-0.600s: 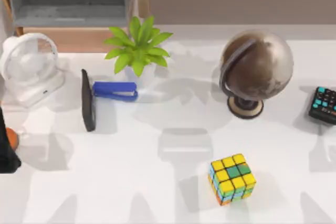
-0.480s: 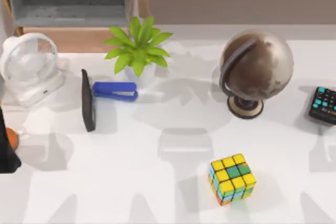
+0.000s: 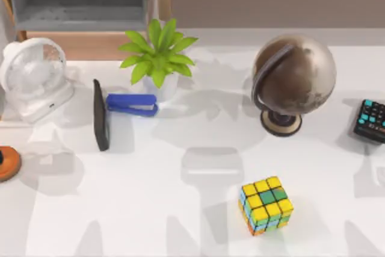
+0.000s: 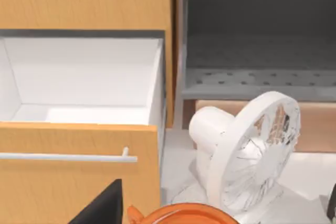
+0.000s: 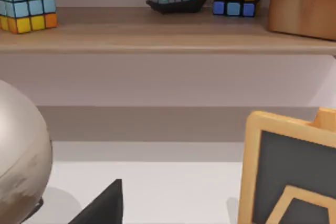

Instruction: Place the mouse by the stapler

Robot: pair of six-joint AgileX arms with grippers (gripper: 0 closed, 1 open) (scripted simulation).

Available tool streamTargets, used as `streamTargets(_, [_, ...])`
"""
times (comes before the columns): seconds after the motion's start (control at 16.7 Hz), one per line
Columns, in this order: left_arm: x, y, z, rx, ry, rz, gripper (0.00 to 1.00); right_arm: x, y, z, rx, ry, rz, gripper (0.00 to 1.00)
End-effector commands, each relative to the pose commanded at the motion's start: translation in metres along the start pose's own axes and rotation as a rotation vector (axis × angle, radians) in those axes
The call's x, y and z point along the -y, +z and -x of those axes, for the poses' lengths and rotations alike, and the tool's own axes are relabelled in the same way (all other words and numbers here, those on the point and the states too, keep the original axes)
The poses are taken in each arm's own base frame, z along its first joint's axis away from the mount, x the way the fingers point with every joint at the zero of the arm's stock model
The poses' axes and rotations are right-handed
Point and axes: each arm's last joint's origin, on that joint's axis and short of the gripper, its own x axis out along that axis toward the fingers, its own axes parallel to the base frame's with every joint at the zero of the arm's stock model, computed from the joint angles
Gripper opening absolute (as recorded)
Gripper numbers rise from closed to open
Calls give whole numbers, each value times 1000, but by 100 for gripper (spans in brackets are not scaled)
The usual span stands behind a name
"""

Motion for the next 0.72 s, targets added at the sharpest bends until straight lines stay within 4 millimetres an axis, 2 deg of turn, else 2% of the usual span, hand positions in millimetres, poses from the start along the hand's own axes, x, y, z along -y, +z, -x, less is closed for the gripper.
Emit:
streamTargets(0.18, [-8,46,-17,-143,35,-5,100,0,0,0,0,0,0,100])
streamTargets(0.36, [-20,91,-53,-309,72,-3,100,0,0,0,0,0,0,100])
streamTargets(0.54, [-40,126,-107,-487,104,7,100,0,0,0,0,0,0,100])
streamTargets(0.72, [-66,141,-172,-668,126,24,100,0,0,0,0,0,0,100])
